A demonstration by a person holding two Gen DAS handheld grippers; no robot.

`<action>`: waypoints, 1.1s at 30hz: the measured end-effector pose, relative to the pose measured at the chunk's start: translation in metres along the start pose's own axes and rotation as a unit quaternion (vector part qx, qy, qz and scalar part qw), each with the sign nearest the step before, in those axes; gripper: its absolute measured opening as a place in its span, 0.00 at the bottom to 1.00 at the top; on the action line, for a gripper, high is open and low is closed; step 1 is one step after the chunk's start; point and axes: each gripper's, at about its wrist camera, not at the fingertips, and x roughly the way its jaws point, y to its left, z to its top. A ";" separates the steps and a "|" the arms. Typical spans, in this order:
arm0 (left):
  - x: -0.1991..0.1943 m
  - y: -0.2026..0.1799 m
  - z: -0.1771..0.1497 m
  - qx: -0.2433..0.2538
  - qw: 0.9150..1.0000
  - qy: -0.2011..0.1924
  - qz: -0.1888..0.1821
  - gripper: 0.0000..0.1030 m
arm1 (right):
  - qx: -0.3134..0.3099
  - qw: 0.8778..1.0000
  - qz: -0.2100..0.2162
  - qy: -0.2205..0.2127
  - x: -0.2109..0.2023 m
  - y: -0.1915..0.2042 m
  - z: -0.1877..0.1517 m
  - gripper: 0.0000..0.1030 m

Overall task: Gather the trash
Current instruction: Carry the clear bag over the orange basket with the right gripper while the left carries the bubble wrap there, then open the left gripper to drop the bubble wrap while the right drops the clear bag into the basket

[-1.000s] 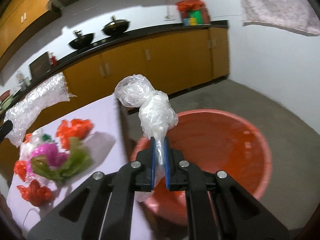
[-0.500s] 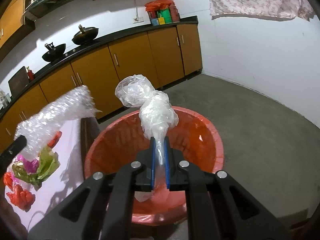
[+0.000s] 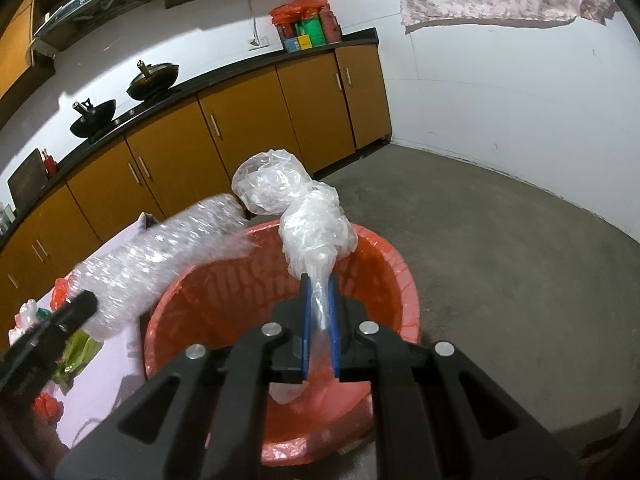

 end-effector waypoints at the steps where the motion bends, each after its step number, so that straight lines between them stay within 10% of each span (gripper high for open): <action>1: 0.003 0.000 -0.001 -0.003 1.000 0.004 0.000 0.22 | 0.001 1.000 0.003 -0.001 0.000 -0.001 0.000 0.16; 5: 0.006 0.004 -0.005 -0.014 1.000 0.014 0.002 0.54 | -0.001 1.000 0.006 -0.005 -0.004 -0.003 -0.006 0.42; 33: -0.108 0.092 -0.033 -0.046 0.989 -0.044 0.135 0.76 | -0.036 0.997 0.067 0.009 -0.033 0.055 -0.020 0.55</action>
